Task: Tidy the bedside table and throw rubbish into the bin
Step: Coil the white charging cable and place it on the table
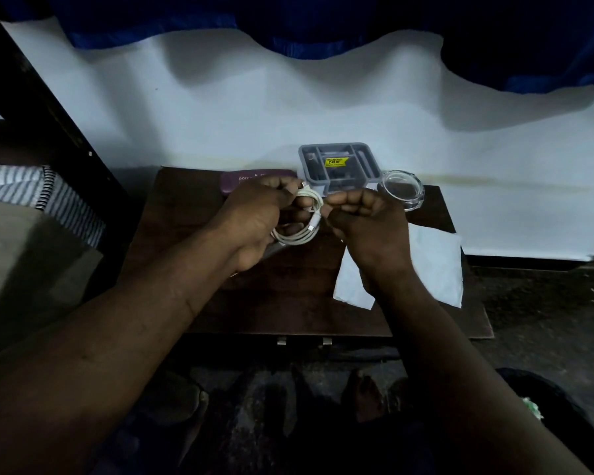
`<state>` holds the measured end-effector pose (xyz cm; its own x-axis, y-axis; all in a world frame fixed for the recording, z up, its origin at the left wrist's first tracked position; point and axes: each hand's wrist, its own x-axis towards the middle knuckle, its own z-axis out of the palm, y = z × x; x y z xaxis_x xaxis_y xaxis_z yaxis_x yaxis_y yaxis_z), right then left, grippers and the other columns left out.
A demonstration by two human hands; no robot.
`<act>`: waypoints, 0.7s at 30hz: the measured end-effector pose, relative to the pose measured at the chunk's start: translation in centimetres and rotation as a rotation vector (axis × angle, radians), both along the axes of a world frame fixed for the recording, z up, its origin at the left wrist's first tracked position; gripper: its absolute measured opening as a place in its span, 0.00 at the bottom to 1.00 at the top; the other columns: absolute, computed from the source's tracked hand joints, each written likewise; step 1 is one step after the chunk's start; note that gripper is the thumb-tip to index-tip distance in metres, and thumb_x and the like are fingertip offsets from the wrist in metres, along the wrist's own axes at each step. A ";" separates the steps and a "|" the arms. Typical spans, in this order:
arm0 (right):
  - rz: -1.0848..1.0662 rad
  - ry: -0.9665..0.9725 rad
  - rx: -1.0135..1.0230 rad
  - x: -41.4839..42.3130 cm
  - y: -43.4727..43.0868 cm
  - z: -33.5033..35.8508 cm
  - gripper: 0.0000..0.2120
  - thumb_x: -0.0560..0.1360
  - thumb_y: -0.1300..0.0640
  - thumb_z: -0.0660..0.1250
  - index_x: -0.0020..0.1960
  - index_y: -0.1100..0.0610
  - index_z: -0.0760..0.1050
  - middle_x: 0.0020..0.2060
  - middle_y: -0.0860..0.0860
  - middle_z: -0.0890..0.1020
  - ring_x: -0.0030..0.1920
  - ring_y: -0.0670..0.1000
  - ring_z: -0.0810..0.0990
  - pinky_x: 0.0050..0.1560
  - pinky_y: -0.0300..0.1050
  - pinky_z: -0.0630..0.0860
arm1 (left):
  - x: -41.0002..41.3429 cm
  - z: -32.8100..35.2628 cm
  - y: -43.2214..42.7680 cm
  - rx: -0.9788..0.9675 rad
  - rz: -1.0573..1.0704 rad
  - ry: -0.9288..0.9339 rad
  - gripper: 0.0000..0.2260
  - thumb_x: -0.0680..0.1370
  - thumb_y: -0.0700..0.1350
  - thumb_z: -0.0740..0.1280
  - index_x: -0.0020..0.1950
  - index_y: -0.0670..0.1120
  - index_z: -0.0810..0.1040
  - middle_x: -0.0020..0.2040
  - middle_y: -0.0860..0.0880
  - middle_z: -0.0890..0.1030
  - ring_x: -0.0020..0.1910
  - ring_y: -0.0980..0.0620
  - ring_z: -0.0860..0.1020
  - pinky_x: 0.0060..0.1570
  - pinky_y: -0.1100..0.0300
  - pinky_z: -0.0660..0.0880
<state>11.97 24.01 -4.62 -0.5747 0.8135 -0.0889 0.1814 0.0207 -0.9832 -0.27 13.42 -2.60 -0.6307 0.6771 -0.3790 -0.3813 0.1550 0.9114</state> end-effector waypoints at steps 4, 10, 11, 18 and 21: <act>-0.033 -0.049 0.117 0.1 0.1 0.0 0.08 0.70 0.58 0.80 0.47 0.52 0.83 0.42 0.48 0.87 0.43 0.48 0.86 0.49 0.47 0.82 | -0.4 0.2 -0.3 0.026 -0.027 -0.137 0.11 0.85 0.39 0.59 0.48 0.48 0.77 0.44 0.46 0.84 0.40 0.50 0.81 0.47 0.53 0.78; 0.199 0.062 -0.356 -0.3 -0.3 1.0 0.04 0.81 0.61 0.68 0.56 0.58 0.79 0.48 0.56 0.85 0.48 0.55 0.86 0.51 0.50 0.82 | -0.9 0.7 -0.7 0.048 -0.060 -0.272 0.08 0.85 0.41 0.59 0.60 0.47 0.75 0.46 0.47 0.84 0.41 0.50 0.82 0.58 0.50 0.77; 0.223 0.083 -0.377 -0.3 -0.5 1.1 0.04 0.82 0.61 0.67 0.55 0.59 0.80 0.46 0.56 0.85 0.45 0.54 0.85 0.48 0.48 0.83 | -1.0 0.8 -0.8 0.034 -0.067 -0.230 0.10 0.84 0.41 0.59 0.62 0.46 0.76 0.46 0.47 0.84 0.41 0.50 0.81 0.58 0.50 0.77; 0.228 -0.005 0.090 -1.9 -0.6 -0.9 0.09 0.77 0.60 0.74 0.56 0.59 0.84 0.48 0.55 0.88 0.47 0.51 0.87 0.55 0.51 0.84 | -1.7 1.0 -2.5 -0.191 -0.187 0.073 0.18 0.76 0.56 0.73 0.57 0.43 0.85 0.45 0.44 0.86 0.42 0.43 0.84 0.57 0.45 0.80; 0.292 -0.035 0.223 -2.6 -1.4 -1.1 0.11 0.75 0.55 0.73 0.57 0.55 0.85 0.48 0.49 0.88 0.51 0.49 0.87 0.59 0.57 0.82 | -2.4 0.7 -3.4 -0.201 -0.161 0.085 0.19 0.75 0.50 0.75 0.60 0.40 0.82 0.49 0.42 0.87 0.46 0.41 0.83 0.59 0.40 0.78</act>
<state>9.35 22.62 -5.73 -0.7856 0.6169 0.0480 0.1699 0.2897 -0.9419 -2.63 10.02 -1.92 -0.5566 0.6877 -0.4662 -0.2604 0.3885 0.8839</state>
